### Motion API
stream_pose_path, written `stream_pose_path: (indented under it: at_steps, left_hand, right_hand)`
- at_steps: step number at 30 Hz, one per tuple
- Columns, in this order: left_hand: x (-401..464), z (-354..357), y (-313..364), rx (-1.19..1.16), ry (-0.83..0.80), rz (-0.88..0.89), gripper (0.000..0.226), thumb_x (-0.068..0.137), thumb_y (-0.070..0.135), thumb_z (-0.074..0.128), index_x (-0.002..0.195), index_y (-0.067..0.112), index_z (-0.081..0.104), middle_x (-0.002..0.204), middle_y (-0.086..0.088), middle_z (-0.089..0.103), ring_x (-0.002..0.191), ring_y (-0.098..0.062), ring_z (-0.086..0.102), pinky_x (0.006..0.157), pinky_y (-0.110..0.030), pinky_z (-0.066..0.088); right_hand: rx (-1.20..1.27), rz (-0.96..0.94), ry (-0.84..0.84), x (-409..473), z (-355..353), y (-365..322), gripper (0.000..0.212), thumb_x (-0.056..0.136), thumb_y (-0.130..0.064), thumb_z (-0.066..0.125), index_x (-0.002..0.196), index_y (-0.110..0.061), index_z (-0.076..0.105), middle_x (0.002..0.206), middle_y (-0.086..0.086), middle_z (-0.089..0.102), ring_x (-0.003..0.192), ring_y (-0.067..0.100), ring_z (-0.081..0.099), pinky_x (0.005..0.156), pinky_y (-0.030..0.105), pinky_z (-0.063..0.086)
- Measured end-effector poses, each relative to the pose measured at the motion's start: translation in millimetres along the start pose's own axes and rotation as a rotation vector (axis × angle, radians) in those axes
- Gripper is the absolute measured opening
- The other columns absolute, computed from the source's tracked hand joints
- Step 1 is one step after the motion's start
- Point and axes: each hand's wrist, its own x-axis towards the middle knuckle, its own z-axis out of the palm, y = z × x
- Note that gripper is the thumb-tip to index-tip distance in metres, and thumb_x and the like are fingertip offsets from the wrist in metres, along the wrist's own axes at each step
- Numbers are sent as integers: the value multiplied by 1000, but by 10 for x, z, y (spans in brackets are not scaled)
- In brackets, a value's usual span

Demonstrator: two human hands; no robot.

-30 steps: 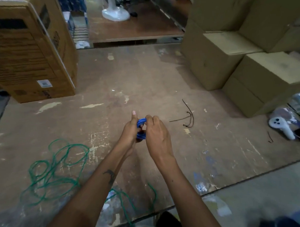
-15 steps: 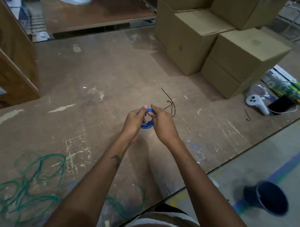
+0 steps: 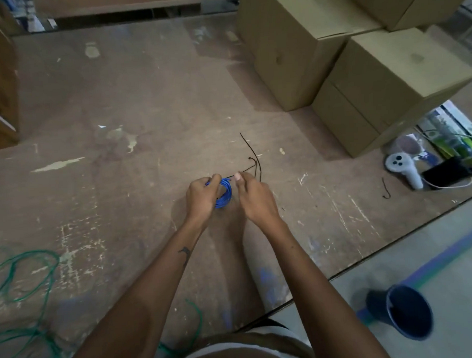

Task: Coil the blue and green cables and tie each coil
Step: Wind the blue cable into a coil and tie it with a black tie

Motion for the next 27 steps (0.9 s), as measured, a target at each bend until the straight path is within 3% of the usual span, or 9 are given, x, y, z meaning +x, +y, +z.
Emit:
stream_pose_path:
  at_steps: [4,7,11,13,19,27]
  left_hand:
    - [150,135,-140,-46,30,-11,39,77,44,55,54,22,33,58,-2,29,59,-20,29,59,-36,23]
    - [252,257,-260,-87,37,-51,42,78,44,57,47,23,37,52,3,33,56,-20,31,58,-35,25]
    - [323,416,-295,-100,46,-35,44,80,46,56,47,21,42,48,4,39,53,-20,36,57,-34,29]
    - [345,462,-296,-87,55,-19,46,82,47,55,48,19,43,43,5,42,49,-20,39,57,-34,31]
    - [346,496,-331,-53,68,-16,52,91,39,56,42,23,47,42,5,41,47,-19,36,57,-33,29]
    - [238,385,-336,-107,52,-27,51,92,48,53,49,22,43,51,2,46,47,-18,37,55,-33,28]
  right_hand:
    - [-153,114,48,263,-40,320,26,106,-18,50,120,-12,71,121,18,71,114,40,67,87,40,51]
    - [-151,141,47,403,-4,505,38,98,-7,54,130,-16,71,126,18,62,113,41,65,93,38,52]
    - [-85,123,102,511,88,627,28,101,-12,54,120,-15,74,123,14,54,106,36,64,86,32,45]
    - [-89,112,144,573,120,649,23,103,-18,55,116,-13,73,120,15,58,107,37,63,85,36,47]
    - [-140,161,206,731,125,646,33,100,-35,67,117,-6,69,120,16,63,111,37,64,91,40,50]
    - [-18,255,257,738,78,546,28,99,-26,55,107,-4,71,112,17,69,104,39,67,84,38,49]
